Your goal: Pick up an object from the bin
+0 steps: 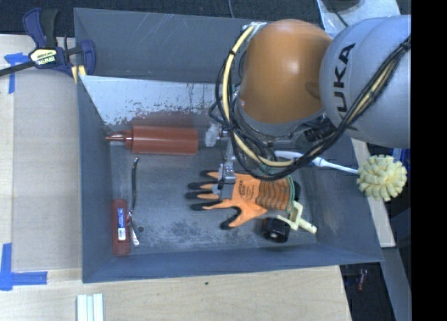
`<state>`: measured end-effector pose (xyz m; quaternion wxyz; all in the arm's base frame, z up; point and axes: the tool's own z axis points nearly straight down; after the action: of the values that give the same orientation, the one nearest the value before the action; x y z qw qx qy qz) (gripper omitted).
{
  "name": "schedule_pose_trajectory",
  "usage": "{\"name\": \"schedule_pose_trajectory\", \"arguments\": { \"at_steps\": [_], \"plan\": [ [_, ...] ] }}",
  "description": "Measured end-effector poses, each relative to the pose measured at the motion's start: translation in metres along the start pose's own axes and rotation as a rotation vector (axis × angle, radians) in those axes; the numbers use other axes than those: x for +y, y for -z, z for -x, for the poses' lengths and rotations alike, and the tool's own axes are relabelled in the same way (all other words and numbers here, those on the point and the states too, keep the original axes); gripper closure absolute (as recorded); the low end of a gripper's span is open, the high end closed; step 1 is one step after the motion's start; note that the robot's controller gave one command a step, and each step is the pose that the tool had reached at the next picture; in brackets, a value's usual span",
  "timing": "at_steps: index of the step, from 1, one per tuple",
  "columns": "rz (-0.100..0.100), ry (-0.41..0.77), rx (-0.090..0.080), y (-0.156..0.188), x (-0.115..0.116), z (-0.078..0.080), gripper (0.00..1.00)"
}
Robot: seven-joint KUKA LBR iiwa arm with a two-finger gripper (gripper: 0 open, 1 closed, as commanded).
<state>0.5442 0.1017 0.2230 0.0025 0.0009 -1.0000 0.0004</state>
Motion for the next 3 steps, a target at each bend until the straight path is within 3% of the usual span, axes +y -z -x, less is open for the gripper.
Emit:
{"name": "schedule_pose_trajectory", "arguments": {
  "at_steps": [1, 2, 3],
  "plan": [
    [0.002, -0.002, -0.009, 0.005, 0.0, 0.002, 0.0],
    [0.003, 0.009, -0.014, -0.049, -0.019, -0.017, 0.0],
    [0.003, 0.081, -0.02, -0.122, -0.032, -0.007, 0.0]
  ]
}}
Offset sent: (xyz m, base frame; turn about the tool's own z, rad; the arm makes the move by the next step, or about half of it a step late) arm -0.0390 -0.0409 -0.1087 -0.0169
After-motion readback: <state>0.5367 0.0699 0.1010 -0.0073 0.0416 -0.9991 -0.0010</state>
